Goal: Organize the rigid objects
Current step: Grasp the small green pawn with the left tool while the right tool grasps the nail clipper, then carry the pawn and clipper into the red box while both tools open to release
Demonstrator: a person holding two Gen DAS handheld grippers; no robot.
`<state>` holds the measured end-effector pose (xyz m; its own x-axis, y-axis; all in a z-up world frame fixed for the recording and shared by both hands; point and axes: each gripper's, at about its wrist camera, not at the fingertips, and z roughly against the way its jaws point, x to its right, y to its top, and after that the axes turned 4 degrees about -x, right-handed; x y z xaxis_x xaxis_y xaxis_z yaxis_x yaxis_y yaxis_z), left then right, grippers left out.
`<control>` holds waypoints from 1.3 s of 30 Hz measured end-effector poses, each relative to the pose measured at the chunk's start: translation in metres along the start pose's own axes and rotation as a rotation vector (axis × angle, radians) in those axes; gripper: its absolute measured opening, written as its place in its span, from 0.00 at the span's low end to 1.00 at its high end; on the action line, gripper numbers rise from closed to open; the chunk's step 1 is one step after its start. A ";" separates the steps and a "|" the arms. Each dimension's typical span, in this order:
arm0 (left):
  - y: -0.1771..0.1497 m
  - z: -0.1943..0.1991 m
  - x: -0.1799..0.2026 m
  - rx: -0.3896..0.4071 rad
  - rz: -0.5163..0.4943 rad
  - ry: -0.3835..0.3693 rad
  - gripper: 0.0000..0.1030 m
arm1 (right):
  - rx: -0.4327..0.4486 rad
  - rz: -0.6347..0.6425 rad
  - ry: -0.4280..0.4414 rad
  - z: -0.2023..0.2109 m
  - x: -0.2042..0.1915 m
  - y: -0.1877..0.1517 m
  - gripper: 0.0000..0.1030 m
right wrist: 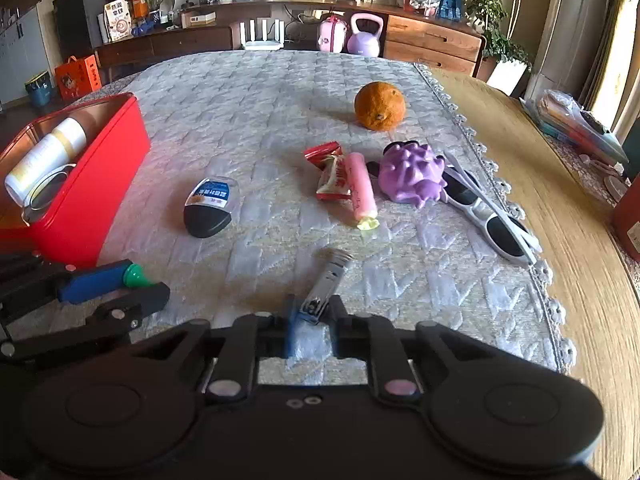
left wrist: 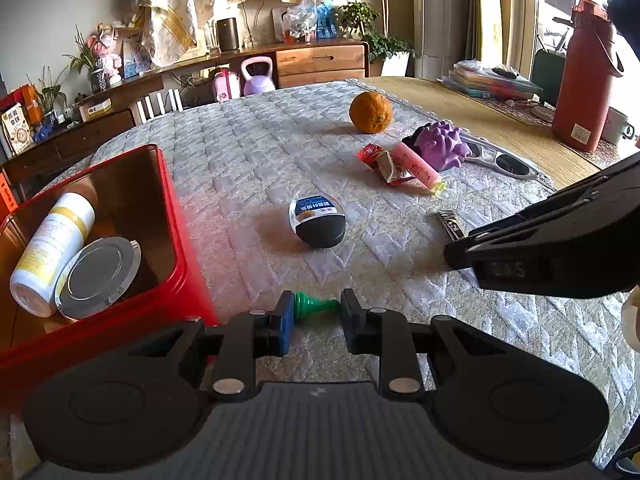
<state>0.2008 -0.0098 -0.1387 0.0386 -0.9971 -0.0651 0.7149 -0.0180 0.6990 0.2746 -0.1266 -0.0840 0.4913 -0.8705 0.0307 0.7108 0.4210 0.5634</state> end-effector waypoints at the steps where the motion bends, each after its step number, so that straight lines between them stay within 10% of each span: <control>1: 0.000 0.000 0.000 -0.002 0.001 0.000 0.23 | 0.001 -0.006 0.004 0.001 0.002 -0.001 0.11; 39: 0.016 0.097 -0.067 0.062 0.180 -0.034 0.23 | 0.206 -0.005 0.164 0.107 -0.026 0.011 0.10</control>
<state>0.1416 0.0497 -0.0537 0.1376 -0.9865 0.0888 0.6538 0.1578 0.7400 0.2155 -0.1266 0.0098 0.5751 -0.8123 -0.0970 0.6043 0.3419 0.7197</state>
